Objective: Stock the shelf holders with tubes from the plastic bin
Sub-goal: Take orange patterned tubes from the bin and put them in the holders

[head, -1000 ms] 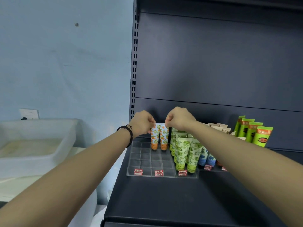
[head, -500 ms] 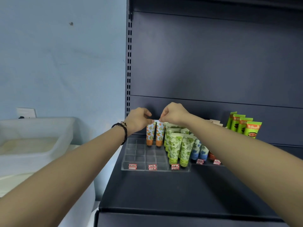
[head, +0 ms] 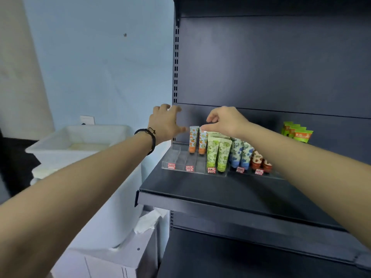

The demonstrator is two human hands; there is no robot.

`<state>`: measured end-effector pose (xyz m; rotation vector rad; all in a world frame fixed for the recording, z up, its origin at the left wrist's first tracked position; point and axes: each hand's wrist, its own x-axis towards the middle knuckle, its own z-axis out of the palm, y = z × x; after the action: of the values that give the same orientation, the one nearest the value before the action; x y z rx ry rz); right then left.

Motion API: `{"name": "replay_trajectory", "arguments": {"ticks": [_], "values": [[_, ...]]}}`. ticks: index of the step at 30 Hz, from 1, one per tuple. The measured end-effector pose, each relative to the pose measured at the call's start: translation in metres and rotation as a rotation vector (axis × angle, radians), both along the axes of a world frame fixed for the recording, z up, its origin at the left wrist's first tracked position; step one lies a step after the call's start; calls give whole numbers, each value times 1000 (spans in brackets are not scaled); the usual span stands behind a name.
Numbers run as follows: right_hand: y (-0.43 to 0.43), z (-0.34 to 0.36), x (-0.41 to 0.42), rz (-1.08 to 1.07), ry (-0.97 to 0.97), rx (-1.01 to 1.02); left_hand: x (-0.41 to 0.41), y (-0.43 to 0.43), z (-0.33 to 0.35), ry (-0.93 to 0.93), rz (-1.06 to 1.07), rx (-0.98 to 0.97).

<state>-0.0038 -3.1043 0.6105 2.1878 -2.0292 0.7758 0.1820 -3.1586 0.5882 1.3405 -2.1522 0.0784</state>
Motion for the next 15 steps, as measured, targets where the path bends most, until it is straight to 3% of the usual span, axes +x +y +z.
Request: {"name": "replay_trajectory", "arguments": {"ticks": [3,8,15], "values": [[25,-1,-3,34,-3,7,7,31,-4,17,-46,108],[81,-29,1,101,60,75,16,117,-38,-119,-45,291],[173,-115,15,325,139,430,18,221,-131,-260,-48,621]]}}
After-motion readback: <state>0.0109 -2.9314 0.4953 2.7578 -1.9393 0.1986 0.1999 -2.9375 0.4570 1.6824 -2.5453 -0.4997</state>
